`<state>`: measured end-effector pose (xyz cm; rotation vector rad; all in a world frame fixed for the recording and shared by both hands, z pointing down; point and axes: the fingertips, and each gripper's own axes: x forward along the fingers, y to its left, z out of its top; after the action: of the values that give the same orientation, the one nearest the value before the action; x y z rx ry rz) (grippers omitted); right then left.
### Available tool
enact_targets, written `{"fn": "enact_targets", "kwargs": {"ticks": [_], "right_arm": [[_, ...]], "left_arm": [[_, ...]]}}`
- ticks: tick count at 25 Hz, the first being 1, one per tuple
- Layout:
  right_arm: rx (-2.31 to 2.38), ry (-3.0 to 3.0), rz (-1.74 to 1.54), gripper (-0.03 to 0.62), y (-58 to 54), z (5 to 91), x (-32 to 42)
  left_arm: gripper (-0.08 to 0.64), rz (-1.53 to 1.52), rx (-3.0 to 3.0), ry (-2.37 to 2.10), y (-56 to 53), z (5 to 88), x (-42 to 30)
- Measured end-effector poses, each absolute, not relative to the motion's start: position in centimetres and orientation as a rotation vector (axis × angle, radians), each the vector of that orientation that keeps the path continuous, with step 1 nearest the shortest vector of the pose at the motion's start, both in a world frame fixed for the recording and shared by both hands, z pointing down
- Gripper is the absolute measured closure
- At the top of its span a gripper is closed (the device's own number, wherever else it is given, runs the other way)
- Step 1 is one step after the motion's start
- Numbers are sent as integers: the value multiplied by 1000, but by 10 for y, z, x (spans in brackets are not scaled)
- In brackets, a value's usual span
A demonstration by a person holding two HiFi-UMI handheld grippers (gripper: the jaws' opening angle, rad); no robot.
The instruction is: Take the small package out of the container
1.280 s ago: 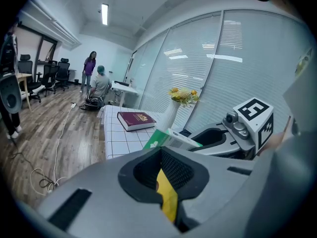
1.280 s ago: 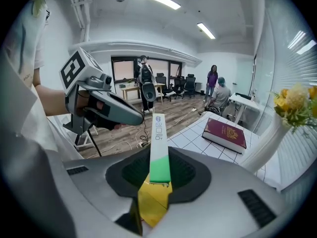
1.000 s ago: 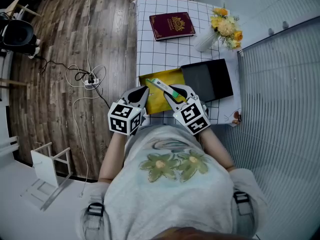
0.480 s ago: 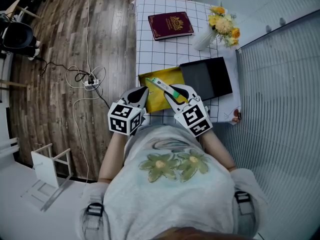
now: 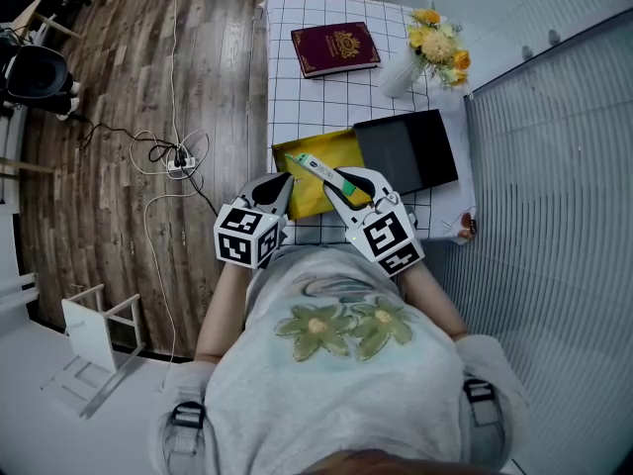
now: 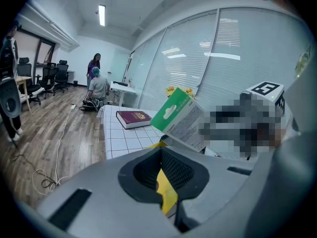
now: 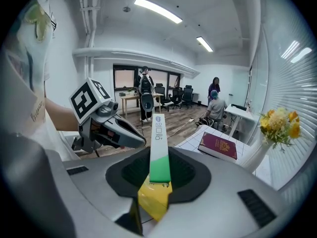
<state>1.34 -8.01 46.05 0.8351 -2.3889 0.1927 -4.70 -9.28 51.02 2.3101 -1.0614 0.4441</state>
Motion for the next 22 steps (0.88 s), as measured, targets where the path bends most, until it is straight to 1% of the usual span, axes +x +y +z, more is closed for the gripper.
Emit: {"fn": "enact_targets", "kwargs": {"ticks": [10,22], "right_arm": [[849,-2427,167,502,-70,438,17],[839,-2442,157,502,-63,432,16]], "left_arm": [[552,445,2305,-1059,-84,511,-41],[552,449,2303,-1064,-79,511,-41]]}}
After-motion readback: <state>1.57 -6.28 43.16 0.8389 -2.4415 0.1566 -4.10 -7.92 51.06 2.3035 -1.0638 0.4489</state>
